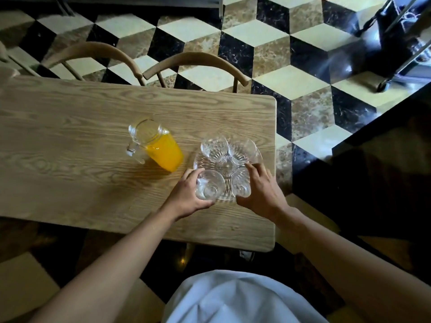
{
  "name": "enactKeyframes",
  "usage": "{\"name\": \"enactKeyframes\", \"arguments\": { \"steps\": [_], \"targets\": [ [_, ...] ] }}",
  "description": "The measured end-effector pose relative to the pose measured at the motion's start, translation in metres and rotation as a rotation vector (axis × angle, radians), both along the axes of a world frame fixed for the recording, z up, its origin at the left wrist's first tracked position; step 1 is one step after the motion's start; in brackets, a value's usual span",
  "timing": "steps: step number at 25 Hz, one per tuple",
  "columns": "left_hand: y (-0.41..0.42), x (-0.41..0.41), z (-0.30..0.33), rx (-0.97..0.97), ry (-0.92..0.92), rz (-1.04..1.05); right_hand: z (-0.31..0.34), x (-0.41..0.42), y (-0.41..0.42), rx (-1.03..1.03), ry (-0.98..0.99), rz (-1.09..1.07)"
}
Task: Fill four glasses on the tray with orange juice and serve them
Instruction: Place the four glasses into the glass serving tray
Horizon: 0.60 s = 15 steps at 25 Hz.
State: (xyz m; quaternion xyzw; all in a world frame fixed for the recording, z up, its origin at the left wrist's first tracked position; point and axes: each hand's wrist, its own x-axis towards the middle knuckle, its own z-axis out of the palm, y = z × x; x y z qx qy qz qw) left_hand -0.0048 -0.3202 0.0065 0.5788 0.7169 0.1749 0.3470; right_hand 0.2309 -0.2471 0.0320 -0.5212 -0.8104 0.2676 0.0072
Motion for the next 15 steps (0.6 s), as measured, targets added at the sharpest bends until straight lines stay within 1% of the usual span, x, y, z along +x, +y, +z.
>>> {"name": "enactKeyframes", "arguments": {
  "steps": [3,7,11,15],
  "targets": [
    [0.002,-0.003,-0.011,0.008,-0.015,-0.001,-0.007,-0.003,-0.003,-0.014,-0.017,-0.041],
    [0.014,-0.009,-0.018,0.012,-0.019,0.002,-0.018,-0.012,-0.002,-0.025,-0.01,-0.147],
    [0.022,-0.009,-0.024,-0.019,-0.025,-0.003,-0.026,-0.024,-0.008,0.0,-0.02,-0.178],
    [0.024,-0.01,-0.029,-0.037,-0.026,-0.021,-0.034,-0.029,-0.008,-0.009,0.017,-0.248]
  ]
}}
